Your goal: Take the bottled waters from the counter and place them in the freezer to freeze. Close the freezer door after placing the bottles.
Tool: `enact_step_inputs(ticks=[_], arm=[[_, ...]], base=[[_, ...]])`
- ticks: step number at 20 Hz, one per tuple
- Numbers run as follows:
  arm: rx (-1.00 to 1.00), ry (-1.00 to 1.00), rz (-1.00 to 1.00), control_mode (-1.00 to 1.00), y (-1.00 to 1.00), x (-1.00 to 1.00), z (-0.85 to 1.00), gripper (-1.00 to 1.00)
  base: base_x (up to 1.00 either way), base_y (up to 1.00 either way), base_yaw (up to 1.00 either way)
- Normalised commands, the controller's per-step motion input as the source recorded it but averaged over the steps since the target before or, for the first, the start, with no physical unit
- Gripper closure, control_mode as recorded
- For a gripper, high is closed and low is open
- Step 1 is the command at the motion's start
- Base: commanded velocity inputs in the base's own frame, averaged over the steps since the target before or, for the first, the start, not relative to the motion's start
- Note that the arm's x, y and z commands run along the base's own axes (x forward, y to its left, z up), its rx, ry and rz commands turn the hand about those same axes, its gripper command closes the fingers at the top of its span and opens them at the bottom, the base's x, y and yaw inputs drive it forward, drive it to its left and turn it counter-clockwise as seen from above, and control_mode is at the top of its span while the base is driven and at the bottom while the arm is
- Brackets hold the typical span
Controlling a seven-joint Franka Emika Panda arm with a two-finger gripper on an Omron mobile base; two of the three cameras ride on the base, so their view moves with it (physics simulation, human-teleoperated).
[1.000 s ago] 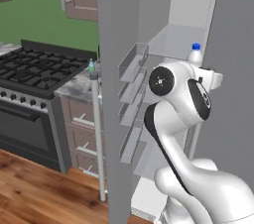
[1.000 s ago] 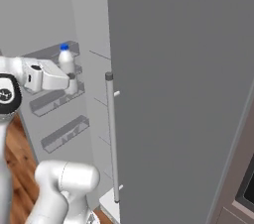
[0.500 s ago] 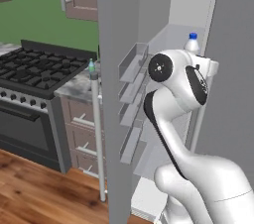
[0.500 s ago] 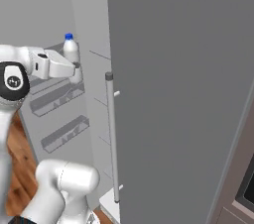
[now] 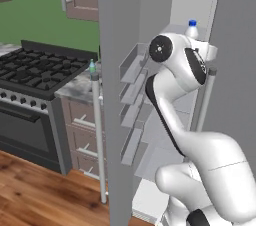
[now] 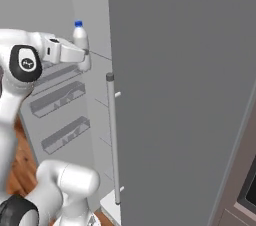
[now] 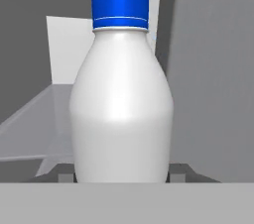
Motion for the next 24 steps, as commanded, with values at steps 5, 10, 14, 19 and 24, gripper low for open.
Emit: enact_step_inputs(ticks=[5,10,14,19,24], arm=[[0.05,0.00,-0.06,-1.00,-0.04,0.59,0.00,1.00],[0.11,0.00,-0.02,-1.00,-0.06,0.55,0.00,1.00],[0.05,0.00,0.00,-1.00,-0.16,0.44,0.11,1.00],[0.00,0.00,0.00,-1.00,-0.12,0.40,0.03,1.00],[-0.03,0.00,0.00,-1.00,-0.06,0.47,-0.16,1.00]], base=[[0.00,0.00,0.00],[0.00,0.00,0.00],[0.00,0.00,0.00],[0.00,0.00,0.00],[0.00,0.00,0.00]])
